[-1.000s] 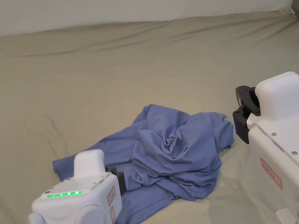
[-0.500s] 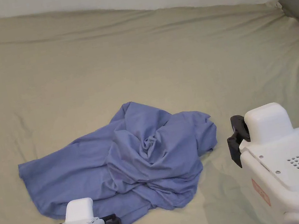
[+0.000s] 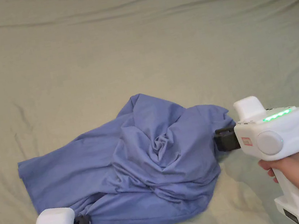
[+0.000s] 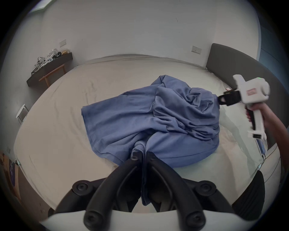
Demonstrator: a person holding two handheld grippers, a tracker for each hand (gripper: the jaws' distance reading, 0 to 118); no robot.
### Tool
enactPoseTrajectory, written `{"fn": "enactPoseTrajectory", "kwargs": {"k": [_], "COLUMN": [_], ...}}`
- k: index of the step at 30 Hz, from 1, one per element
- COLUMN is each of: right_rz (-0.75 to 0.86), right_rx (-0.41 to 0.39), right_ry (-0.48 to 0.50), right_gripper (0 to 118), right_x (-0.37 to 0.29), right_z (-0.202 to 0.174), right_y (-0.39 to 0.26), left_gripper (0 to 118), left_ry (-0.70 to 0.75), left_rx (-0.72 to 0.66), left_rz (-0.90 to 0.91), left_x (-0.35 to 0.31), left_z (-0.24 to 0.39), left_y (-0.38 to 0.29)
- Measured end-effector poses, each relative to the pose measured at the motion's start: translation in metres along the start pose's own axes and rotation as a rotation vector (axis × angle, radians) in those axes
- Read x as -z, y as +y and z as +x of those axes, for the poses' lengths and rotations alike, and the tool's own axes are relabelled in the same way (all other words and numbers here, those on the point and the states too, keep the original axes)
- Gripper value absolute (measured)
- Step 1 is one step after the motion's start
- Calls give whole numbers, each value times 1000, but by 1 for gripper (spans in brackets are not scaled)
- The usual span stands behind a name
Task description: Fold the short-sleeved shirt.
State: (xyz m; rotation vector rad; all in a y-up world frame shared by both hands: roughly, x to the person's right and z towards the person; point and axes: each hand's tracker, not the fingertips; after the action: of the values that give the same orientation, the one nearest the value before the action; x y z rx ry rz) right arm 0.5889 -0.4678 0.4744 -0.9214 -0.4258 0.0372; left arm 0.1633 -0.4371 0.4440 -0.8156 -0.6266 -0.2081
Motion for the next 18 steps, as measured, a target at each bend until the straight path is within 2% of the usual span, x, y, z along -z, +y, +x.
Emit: {"fn": "enactPoseTrajectory", "kwargs": {"k": [3,4,5,6,7,8,9,10,11,13,18], "right_rz": [-1,-22,-63,-103,-138,-144,-122,-46,-84,-23,172], "right_rx": [26,16,9,-3,-18,-41,-49,-7,-28,-14,149], "right_ry": [99,99,94,95,103,99,104,161,74,89,83], "right_gripper": [117,117,115,105,72,19,6,7,7,7,7], "right_x": [27,32,41,48,56,56,58,49,44,31,-48], "right_z": [-1,-6,-11,-15,-21,-27,-29,-31,-36,-36,2], "right_y": [15,18,20,21,19,14,9,9,11,8,15], "left_gripper": [2,2,2,2,2,2,2,2,2,2,2], "left_ry": [8,23,42,41,35,28,23,22,25,38,84], "left_rx": [9,16,29,32,34,23,13,10,11,6,-54], "left_rz": [-8,2,6,0,-20,-23,-24,-23,-14,11,184], "left_x": [-2,-2,0,3,5,6,5,5,4,1,-32], "left_z": [0,0,0,0,-1,-3,-4,-5,-6,-10,-32], "left_y": [-7,-11,-15,-17,-17,-19,-19,-19,-19,-17,16]}}
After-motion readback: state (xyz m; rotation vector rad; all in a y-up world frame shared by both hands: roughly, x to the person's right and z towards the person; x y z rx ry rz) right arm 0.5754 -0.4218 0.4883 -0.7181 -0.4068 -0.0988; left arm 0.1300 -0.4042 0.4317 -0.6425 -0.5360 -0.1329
